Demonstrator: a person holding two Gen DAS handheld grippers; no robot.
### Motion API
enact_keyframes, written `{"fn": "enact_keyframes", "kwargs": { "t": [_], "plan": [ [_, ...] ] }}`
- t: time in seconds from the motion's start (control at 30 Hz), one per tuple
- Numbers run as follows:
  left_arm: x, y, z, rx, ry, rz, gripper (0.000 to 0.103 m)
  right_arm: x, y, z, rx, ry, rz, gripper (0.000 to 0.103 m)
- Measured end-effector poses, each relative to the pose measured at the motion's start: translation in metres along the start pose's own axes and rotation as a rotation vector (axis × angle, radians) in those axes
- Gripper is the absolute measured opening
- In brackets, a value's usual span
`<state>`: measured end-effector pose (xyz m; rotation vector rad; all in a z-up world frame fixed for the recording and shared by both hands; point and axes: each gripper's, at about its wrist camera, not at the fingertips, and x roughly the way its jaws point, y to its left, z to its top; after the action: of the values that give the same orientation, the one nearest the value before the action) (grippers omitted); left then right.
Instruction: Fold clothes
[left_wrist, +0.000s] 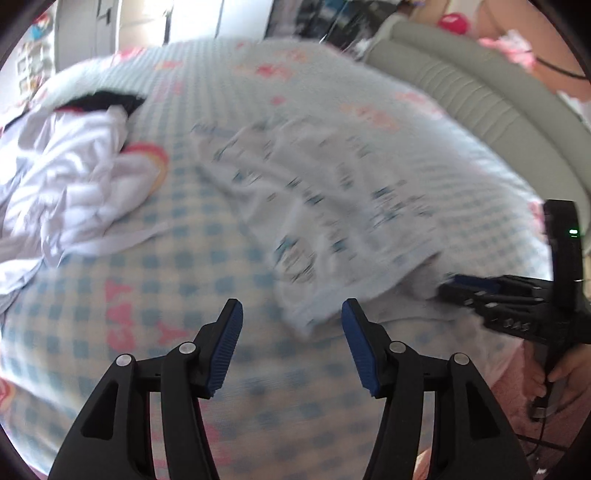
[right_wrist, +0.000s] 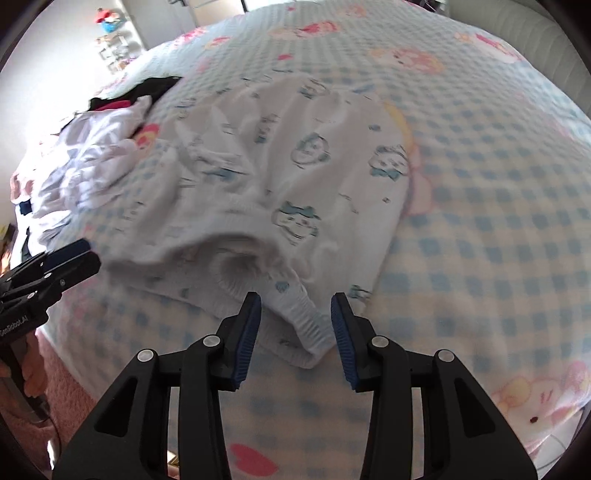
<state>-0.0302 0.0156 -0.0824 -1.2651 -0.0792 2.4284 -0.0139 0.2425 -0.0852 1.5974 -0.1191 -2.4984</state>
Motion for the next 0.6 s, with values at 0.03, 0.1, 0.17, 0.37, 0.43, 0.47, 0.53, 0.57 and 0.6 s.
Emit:
{"fn": "enact_keyframes", "kwargs": {
  "t": [0.03, 0.1, 0.17, 0.37, 0.43, 0.47, 0.53, 0.57, 0.6],
  "plan": [
    [0.001, -0.010, 0.001, 0.040, -0.001, 0.000, 0.067, -0.001, 0.006, -0.001, -0.023, 0.001, 0.020, 0.041],
    [0.013, -0.028, 0.001, 0.132, 0.019, 0.026, 0.067, 0.009, 0.016, -0.002, -0.066, 0.030, 0.033, 0.041],
    [0.029, -0.042, 0.001, 0.206, 0.051, 0.047, 0.067, 0.020, 0.020, -0.003, -0.084, 0.058, 0.014, 0.041],
    [0.069, -0.040, 0.006, 0.233, 0.142, 0.132, 0.050, 0.021, 0.014, -0.008, -0.075, 0.056, -0.025, 0.041],
    [0.067, -0.028, 0.011, 0.173, 0.137, 0.158, 0.027, 0.018, 0.004, -0.010, -0.052, 0.047, -0.060, 0.039],
    [0.064, -0.022, 0.014, 0.146, 0.134, 0.169, 0.020, 0.017, -0.001, -0.011, -0.031, 0.040, -0.078, 0.039],
    [0.054, -0.012, 0.017, 0.105, 0.111, 0.180, 0.019, 0.014, -0.013, -0.011, 0.012, 0.027, -0.112, 0.028],
    [0.049, -0.008, 0.018, 0.092, 0.095, 0.191, 0.017, 0.012, -0.018, -0.012, 0.033, 0.021, -0.130, 0.024],
    [0.044, -0.005, 0.018, 0.082, 0.081, 0.206, 0.016, 0.011, -0.024, -0.012, 0.054, 0.014, -0.147, 0.022]
  ]
}}
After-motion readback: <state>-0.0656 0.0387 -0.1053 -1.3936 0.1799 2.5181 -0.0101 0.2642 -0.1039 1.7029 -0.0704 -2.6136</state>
